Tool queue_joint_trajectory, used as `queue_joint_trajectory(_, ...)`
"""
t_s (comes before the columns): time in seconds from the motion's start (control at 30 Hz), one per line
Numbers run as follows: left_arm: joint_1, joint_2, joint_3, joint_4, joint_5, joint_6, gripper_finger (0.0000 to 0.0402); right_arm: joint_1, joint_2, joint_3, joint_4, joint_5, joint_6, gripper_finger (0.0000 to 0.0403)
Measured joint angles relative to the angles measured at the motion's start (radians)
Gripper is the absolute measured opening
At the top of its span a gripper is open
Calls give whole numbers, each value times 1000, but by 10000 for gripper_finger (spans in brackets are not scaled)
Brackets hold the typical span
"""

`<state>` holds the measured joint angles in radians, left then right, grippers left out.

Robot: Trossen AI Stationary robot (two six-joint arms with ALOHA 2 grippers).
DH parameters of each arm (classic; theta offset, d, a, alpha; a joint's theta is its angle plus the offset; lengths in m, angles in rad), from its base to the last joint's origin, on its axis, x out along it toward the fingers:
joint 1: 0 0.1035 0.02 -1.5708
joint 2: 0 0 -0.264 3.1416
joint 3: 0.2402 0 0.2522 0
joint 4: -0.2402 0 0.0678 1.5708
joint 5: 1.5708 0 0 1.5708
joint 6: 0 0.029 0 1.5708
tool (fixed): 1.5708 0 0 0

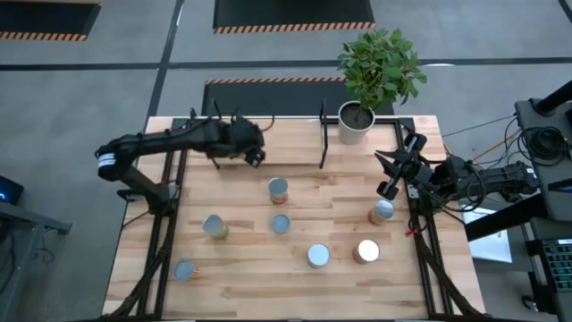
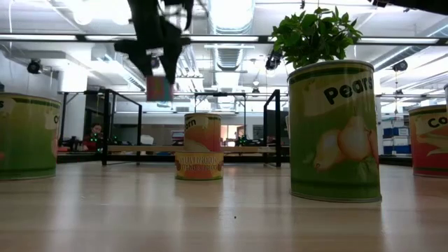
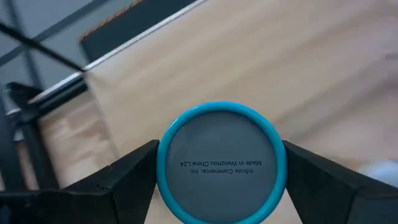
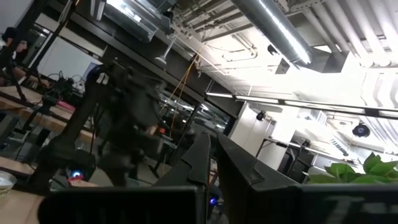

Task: Pick and place cans onto a shelf
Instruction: Put the canned mixed vegetables on the shelf

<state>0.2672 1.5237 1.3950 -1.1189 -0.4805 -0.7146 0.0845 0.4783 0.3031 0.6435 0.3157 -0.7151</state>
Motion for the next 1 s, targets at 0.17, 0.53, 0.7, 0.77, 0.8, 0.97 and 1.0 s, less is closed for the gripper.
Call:
queue_joint_trajectory(0.17,102,38,-52,37,5,92,288,0,0,0,-10,0,0,18)
queue_joint_trajectory(0.53,209,95,-137,204,134,283,288,0,0,0,-11,0,-2,18)
queue_joint_trajectory(0.7,221,119,-162,207,132,161,288,0,0,0,-11,0,-3,18)
queue_joint_trajectory(0.77,220,123,-174,208,133,157,288,0,0,0,-11,0,-3,18)
queue_joint_trajectory(0.8,220,123,-177,207,132,156,288,0,0,0,-11,0,-3,18)
queue_joint_trajectory(0.97,219,123,-179,211,125,110,289,0,0,0,-12,0,-3,18)
queue_joint_trajectory(1.0,219,123,-179,211,124,102,291,0,0,0,-12,0,-3,18)
